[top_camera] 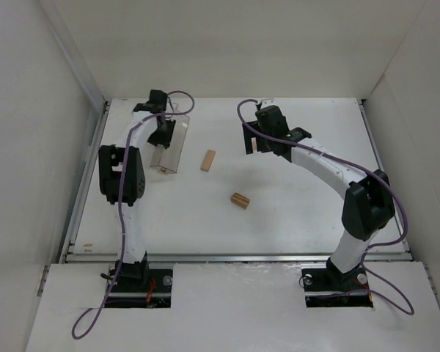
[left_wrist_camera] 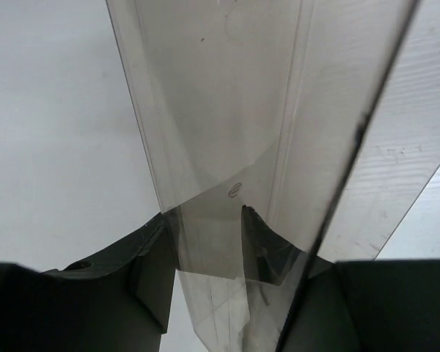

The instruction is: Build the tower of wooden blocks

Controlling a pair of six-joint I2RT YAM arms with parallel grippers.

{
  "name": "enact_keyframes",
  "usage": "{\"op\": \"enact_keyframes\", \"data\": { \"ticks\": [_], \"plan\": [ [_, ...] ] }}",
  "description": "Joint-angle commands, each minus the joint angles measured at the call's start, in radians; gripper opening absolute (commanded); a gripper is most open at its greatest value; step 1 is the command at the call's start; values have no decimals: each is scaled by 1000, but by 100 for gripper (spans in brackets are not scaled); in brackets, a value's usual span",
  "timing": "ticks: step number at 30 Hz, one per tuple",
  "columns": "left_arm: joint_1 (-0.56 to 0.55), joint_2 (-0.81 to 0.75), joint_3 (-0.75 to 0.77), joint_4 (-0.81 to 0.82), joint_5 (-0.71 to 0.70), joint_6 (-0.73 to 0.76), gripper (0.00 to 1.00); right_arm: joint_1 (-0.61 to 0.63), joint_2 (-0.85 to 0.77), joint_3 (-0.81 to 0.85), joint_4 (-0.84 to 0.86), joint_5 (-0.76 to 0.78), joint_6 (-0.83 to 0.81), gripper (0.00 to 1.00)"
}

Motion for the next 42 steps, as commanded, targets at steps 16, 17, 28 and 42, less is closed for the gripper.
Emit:
{"op": "enact_keyframes", "data": {
  "ticks": [16,17,28,42],
  "plan": [
    [250,59,-27,-29,378,-35,91,-3,127,104,-22,-235,72,100],
    [250,59,-13,-29,366,-24,91,-3,127,113,-22,-235,72,100],
    [181,-154,4,71,132,52,94,128,58,-54,-106,-321,-230,100],
    [40,-219,-15,28,270,123,77,201,88,-125,-140,-344,-289,77]
  ]
}}
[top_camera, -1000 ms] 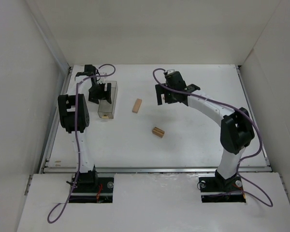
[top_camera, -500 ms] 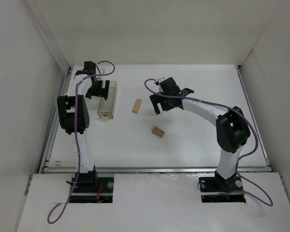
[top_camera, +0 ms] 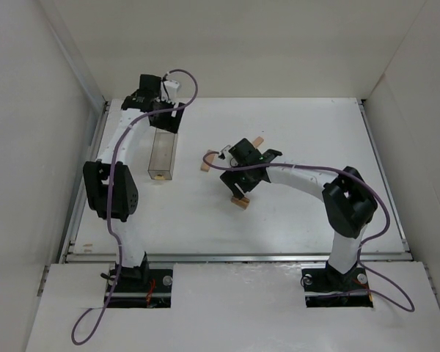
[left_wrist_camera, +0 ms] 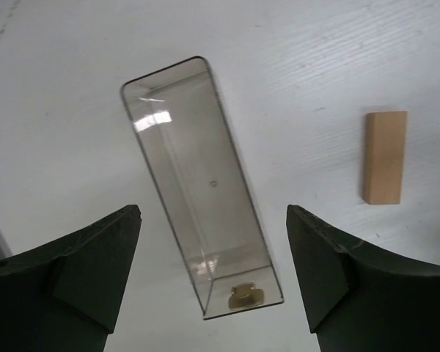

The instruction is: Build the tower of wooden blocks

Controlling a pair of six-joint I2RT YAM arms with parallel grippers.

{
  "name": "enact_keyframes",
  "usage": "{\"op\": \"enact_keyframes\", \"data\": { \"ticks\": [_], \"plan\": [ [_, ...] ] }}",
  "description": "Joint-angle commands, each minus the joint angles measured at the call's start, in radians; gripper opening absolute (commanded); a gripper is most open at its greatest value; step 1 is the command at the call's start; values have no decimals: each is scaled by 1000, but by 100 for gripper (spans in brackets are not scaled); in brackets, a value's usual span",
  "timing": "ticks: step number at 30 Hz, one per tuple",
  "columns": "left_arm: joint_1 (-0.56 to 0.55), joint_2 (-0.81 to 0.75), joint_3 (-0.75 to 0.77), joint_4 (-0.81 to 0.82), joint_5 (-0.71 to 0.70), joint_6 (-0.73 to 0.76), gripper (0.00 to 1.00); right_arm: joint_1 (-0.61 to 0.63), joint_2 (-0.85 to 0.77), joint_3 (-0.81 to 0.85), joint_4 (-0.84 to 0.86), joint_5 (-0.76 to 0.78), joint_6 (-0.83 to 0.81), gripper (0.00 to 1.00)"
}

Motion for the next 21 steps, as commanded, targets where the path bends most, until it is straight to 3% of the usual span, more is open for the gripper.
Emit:
{"op": "enact_keyframes", "data": {
  "ticks": [1,9,21],
  "plan": [
    [-41,13,6,-43,52,17,77,9,1,-17,-6,-22,-19,76],
    [-100,69,-4,-61,75,-3,77,29,15,-35,14,-31,2,62],
    [-178,101,1,-122,58,6,79,47,-58,-86,63,-40,2,63]
  ]
}}
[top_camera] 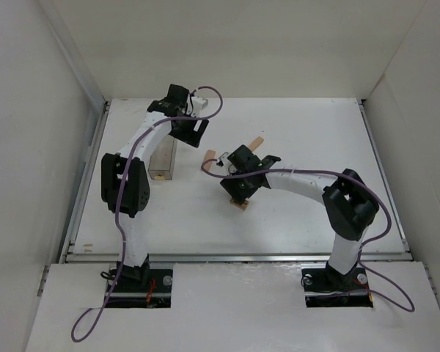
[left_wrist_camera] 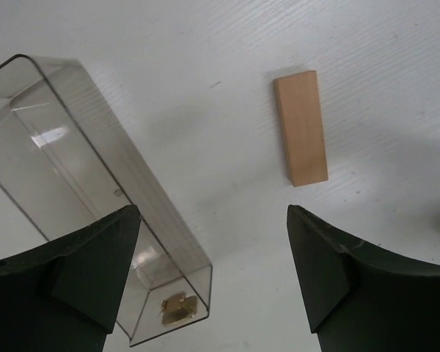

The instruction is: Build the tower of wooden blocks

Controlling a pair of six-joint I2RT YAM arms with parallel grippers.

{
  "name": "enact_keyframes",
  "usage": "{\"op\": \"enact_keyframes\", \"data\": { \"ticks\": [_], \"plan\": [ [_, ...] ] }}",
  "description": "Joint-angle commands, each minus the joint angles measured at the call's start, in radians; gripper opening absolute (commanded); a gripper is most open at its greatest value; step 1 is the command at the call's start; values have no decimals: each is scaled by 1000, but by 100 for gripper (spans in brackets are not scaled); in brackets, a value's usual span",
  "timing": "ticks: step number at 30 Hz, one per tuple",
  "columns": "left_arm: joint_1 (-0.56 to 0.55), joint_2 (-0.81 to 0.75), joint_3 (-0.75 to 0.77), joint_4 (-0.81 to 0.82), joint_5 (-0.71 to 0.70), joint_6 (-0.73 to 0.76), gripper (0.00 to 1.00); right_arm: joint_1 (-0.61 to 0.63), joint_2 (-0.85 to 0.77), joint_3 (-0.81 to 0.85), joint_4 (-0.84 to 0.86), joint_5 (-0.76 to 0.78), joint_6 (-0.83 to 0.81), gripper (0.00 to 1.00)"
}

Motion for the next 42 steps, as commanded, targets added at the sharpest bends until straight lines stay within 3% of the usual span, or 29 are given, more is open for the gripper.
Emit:
{"op": "enact_keyframes", "data": {
  "ticks": [1,10,13,14,16,18,22,24,26,31,32,33,38,39,42],
  "plan": [
    [-25,8,21,-55,43,-11,79,14,-44,-33,47,-18,1,63],
    [-48,90,64,-86,95,-51,79,14,-26,-89,126,-18,32,63],
    [-72,124,64,-86,72,-51,79,14,-15,-89,136,2,59,53],
    [-72,148,73,-86,72,-51,79,14,-15,-89,136,16,59,40],
    [-83,163,73,-76,63,-60,79,14,-15,-89,145,35,69,29],
    [-83,191,95,-76,54,-60,80,14,-15,-89,145,35,69,34],
    [-83,237,136,-67,66,-60,81,14,14,-66,105,54,46,59],
    [-83,257,170,-67,75,-60,82,14,51,-34,85,64,46,59],
    [-92,289,190,-76,86,-60,82,14,60,-14,64,64,46,53],
    [-120,312,201,-86,69,-60,82,14,37,27,15,74,84,15],
    [-120,321,201,-75,60,-60,80,14,20,27,15,100,96,3],
    [-120,321,201,-75,60,-60,78,14,2,27,-11,114,96,0],
    [-120,341,192,-75,84,-40,57,-22,-141,27,-53,200,147,0],
    [-120,341,182,-75,93,-30,44,-35,-194,27,-53,232,171,0],
    [-120,351,182,-75,93,-19,22,-94,-300,40,-53,278,205,0]
  ]
}}
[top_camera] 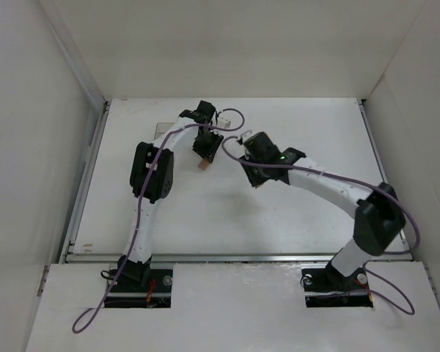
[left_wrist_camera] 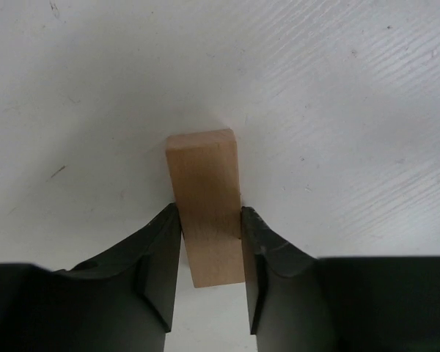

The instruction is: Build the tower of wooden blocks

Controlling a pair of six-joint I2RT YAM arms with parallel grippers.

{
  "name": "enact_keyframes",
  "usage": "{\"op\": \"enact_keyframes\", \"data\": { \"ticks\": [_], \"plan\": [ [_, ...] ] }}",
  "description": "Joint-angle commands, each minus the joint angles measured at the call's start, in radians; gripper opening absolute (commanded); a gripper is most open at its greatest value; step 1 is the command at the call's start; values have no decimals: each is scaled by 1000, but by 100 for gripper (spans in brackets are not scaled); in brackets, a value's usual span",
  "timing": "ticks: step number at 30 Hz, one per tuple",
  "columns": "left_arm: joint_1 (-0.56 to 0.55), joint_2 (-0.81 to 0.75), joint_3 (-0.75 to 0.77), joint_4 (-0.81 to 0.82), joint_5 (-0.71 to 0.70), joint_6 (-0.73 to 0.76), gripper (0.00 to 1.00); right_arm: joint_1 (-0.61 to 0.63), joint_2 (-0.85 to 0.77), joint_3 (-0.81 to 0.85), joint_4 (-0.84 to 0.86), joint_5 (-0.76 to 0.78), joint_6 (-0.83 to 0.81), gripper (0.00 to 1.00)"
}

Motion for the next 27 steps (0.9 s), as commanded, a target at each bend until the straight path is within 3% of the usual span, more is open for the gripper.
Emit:
{"op": "enact_keyframes", "data": {
  "ticks": [1,2,5,10,13,15,18,21,27],
  "plan": [
    [0,18,16,-13,23,31,16,-73,-163,54,-6,111,71,0],
    [0,18,16,-4,23,31,0,-111,-187,63,24,111,71,0],
    [-10,7,36,-4,12,31,0,-169,-260,63,113,95,71,0],
    [-63,-15,65,-61,-35,125,0,-292,-232,33,190,7,84,0],
    [-146,-85,-40,-47,-93,241,0,-335,-232,-21,258,-31,112,0],
    [-227,-151,-217,12,-157,406,0,-354,-232,-35,269,-31,143,0],
    [-314,-206,-301,53,-214,509,0,-378,-263,-35,269,-21,164,0],
    [-339,-229,-365,111,-230,599,0,-389,-313,-75,298,-20,174,0],
    [-404,-208,-356,135,-219,752,0,-400,-366,-124,298,-74,186,0]
  ]
}}
